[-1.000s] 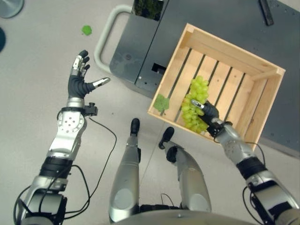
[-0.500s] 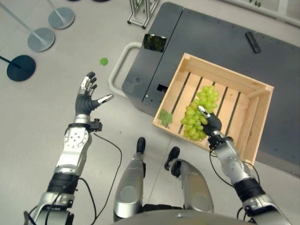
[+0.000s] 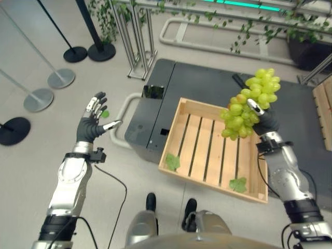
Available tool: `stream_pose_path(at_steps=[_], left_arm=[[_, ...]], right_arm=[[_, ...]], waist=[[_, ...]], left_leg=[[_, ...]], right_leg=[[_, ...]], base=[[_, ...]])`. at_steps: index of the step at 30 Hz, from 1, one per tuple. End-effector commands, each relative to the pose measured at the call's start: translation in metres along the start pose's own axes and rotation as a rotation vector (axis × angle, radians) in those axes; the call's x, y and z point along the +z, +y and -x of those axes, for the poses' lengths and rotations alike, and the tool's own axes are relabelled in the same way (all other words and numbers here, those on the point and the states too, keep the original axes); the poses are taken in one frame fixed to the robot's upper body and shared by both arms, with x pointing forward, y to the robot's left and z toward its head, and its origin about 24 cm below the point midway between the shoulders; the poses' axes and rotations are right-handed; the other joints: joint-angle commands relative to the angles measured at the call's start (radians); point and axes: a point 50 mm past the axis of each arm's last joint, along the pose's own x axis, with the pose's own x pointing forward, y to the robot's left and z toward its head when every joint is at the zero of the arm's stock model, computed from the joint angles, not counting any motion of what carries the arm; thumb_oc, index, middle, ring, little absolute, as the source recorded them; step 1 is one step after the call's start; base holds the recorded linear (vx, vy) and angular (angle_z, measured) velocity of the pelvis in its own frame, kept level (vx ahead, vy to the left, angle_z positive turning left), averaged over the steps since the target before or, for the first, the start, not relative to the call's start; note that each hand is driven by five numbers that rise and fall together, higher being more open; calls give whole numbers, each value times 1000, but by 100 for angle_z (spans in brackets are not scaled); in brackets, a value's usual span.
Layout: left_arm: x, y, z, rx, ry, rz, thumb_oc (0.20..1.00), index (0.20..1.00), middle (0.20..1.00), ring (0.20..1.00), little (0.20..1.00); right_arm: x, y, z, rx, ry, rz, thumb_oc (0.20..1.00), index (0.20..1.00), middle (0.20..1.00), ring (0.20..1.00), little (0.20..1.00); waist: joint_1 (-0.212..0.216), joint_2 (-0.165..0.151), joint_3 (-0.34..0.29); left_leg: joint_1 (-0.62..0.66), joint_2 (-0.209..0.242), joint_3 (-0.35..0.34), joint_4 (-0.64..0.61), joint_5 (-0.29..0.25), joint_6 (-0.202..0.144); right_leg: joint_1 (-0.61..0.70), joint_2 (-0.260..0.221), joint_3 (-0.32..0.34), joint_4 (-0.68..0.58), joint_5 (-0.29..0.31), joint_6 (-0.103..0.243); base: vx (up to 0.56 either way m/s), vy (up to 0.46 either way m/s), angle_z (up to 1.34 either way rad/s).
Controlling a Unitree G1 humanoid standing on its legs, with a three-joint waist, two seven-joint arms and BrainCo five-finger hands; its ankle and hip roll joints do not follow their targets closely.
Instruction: Pick up the fruits from the basket on one side to the basket on the other side
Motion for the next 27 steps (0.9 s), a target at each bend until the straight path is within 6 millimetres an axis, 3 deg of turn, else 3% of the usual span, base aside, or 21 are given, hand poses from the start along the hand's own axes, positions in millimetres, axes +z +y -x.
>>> stream_pose_path(at_steps=[1, 6, 11, 13, 16, 24, 27], left_arm=[[15, -3, 4, -246, 40, 41, 1000, 1000, 1000, 1000, 1000], [27, -11, -2, -403, 89, 91, 1000, 1000, 1000, 1000, 1000], [42, -25, -17, -568, 94, 34, 1000, 1000, 1000, 1000, 1000], [55, -41, -28, -701, 67, 9, 1000, 1000, 1000, 1000, 1000], [54, -58, -39, -788, 64, 7, 1000, 1000, 1000, 1000, 1000], [69, -102, -74, -963, 20, -97, 1000, 1000, 1000, 1000, 1000], [72, -109, -81, -978, 3, -121, 1000, 1000, 1000, 1000, 1000]], right_arm=[[22, 14, -7, 100, -73, 69, 200, 200, 200, 200, 200], [21, 17, -8, 114, -44, 102, 200, 200, 200, 200, 200], [21, 23, -10, 148, -37, 124, 200, 200, 200, 200, 200], [19, 27, -14, 176, -30, 128, 200, 200, 200, 200, 200], [20, 34, -18, 217, -28, 138, 200, 200, 200, 200, 200], [23, 46, -33, 280, -28, 180, 200, 200, 200, 200, 200], [24, 49, -37, 291, -35, 178, 200, 200, 200, 200, 200]], waist=[[-22, -32, -105], [-31, -36, -131], [-37, -42, -157], [-45, -46, -168], [-53, -48, -181], [-69, -48, -199], [-67, -49, -201]], left_leg=[[-15, -21, 35, 16, -43, 14], [13, -21, 46, -4, -45, 16], [35, -20, 50, -23, -42, 14], [43, -21, 52, -30, -42, 13], [52, -21, 56, -36, -42, 13], [66, -27, 59, -45, -43, 15], [69, -29, 63, -47, -44, 16]], right_leg=[[50, -72, 8, -21, -35, 144], [72, -68, 18, -40, -24, 150], [87, -61, 20, -55, -20, 154], [93, -60, 24, -61, -15, 157], [98, -59, 32, -67, -10, 158], [111, -62, 38, -80, -2, 165], [113, -64, 41, -85, 3, 167]], base=[[69, 34, -8], [44, 13, -12], [11, 0, -1], [0, 0, 0], [-7, 9, -9], [-14, 10, -4], [-11, 7, -4]])
